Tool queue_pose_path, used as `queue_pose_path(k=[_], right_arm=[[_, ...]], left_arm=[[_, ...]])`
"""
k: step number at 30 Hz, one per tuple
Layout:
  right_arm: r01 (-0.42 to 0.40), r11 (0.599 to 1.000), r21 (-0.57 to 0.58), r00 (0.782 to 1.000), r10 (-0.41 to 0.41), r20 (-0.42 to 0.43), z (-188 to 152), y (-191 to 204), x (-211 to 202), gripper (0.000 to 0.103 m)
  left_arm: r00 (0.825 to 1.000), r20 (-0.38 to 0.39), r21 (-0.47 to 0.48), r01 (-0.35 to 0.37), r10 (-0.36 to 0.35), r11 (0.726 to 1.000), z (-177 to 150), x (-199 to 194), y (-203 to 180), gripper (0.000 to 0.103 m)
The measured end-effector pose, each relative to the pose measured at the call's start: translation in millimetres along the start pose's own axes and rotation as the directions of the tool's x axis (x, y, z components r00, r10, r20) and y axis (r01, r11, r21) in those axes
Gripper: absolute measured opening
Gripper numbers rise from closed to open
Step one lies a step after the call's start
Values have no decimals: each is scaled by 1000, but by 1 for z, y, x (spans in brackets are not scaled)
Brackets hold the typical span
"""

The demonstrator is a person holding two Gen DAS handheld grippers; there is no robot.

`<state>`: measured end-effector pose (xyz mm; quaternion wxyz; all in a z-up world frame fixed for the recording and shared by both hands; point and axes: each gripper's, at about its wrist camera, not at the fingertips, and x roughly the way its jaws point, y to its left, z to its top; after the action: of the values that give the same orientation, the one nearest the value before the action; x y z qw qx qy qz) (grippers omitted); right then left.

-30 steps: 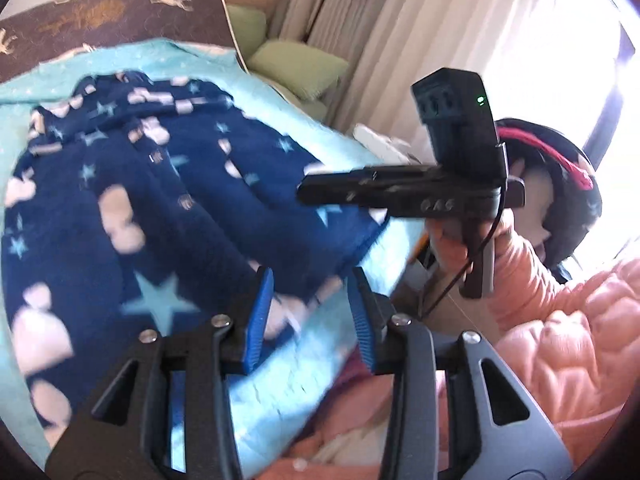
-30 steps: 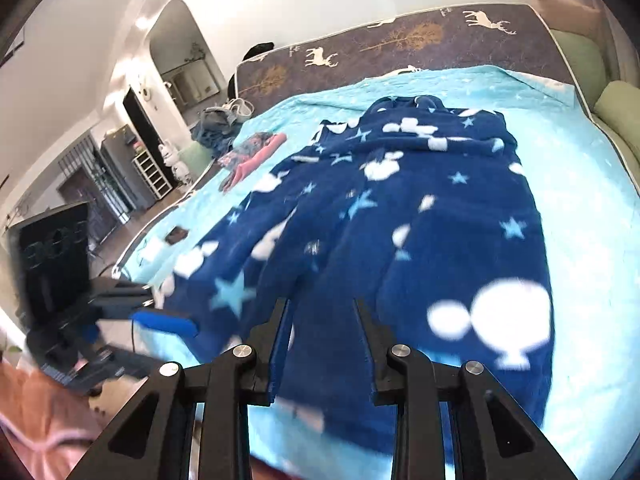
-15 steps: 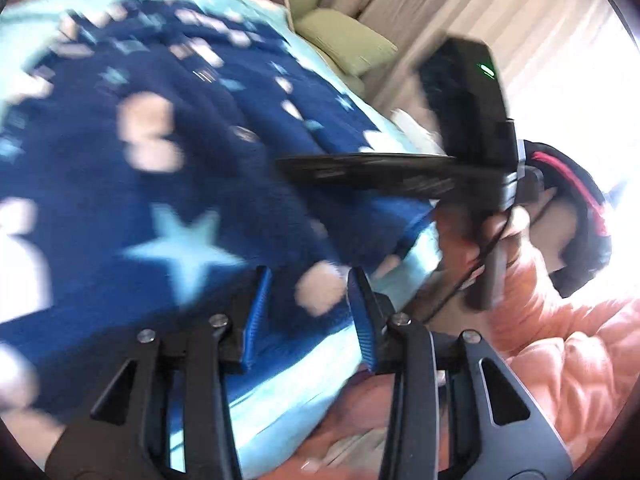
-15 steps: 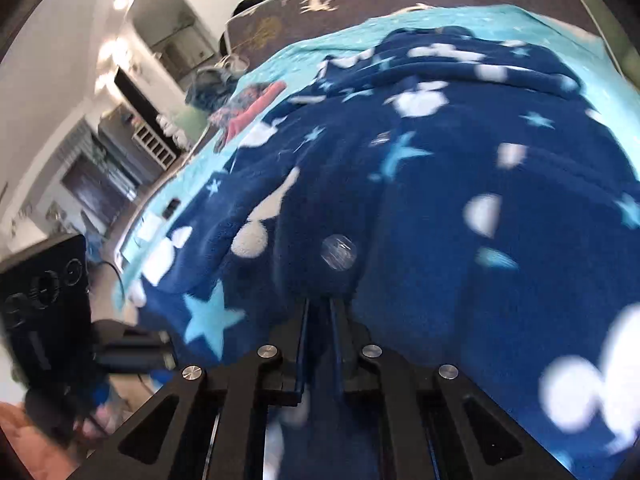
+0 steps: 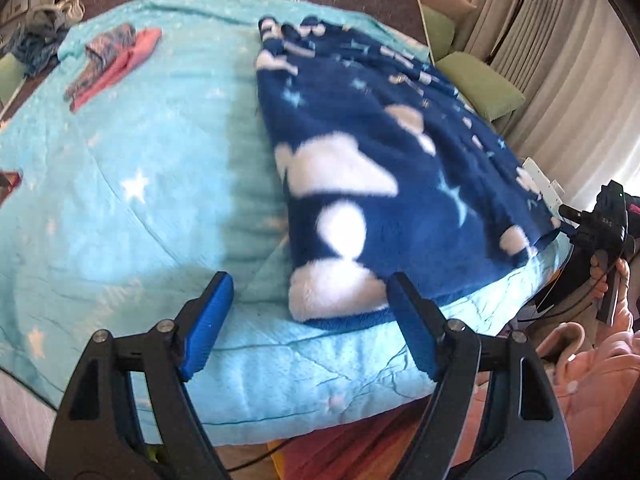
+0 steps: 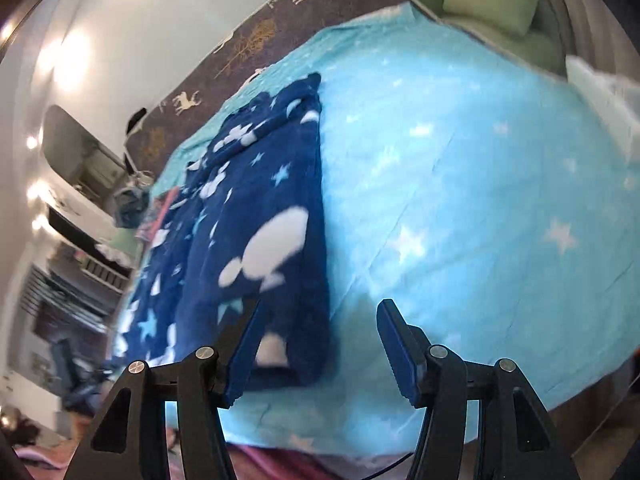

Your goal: Fold small clothes

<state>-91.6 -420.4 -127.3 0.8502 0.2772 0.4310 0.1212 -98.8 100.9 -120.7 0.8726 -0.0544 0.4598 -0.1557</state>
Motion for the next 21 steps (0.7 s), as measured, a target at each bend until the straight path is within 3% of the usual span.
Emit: queue_pose_path(k=[3, 6, 7, 8, 10, 12, 13, 14, 15, 18, 21], right_arm=[[-34, 999, 1, 999, 35, -41, -6, -1, 12, 63], [-45, 999, -15, 999, 44, -30, -8, 2, 17, 70], [-50, 999, -11, 998, 49, -28, -7, 3, 19, 70], [-61, 998, 3, 998, 61, -26, -5, 2, 20, 70], [-86, 996, 16, 996, 86, -27, -6, 3, 28, 70], [-105, 994, 13, 994, 105, -33, -4, 4, 31, 68], [-118, 993, -3, 992, 117, -44, -3, 8, 33, 55], [-136, 991, -18, 989, 135, -64, -3, 14, 37, 24], [-161, 987, -17, 983, 158, -96, -3, 17, 41, 17], [-181, 983, -8, 980, 180, -90, 1, 23, 39, 15], [-307, 951, 29, 951, 307, -20, 17, 24, 18, 14]], left_arm=[[999, 35, -4, 15, -15, 1000, 0, 10, -1, 79], [997, 53, -29, 53, -51, 998, 2, 10, -2, 77], [997, 50, -39, 69, -67, 997, 3, 10, -1, 63], [995, 43, -45, 92, -90, 995, 3, 10, -1, 43], [991, 22, -59, 131, -130, 990, 3, 12, -2, 29], [994, 22, -40, 111, -110, 993, 2, 13, -7, 24], [993, 24, -37, 112, -111, 993, 3, 12, -9, 18], [993, 30, -41, 116, -115, 992, 5, 9, -11, 16], [992, 42, -43, 121, -119, 992, 8, 5, -13, 15], [984, 116, -26, 142, -138, 989, 20, -19, -18, 15], [967, 203, 8, 157, -155, 988, 41, -47, -24, 15]])
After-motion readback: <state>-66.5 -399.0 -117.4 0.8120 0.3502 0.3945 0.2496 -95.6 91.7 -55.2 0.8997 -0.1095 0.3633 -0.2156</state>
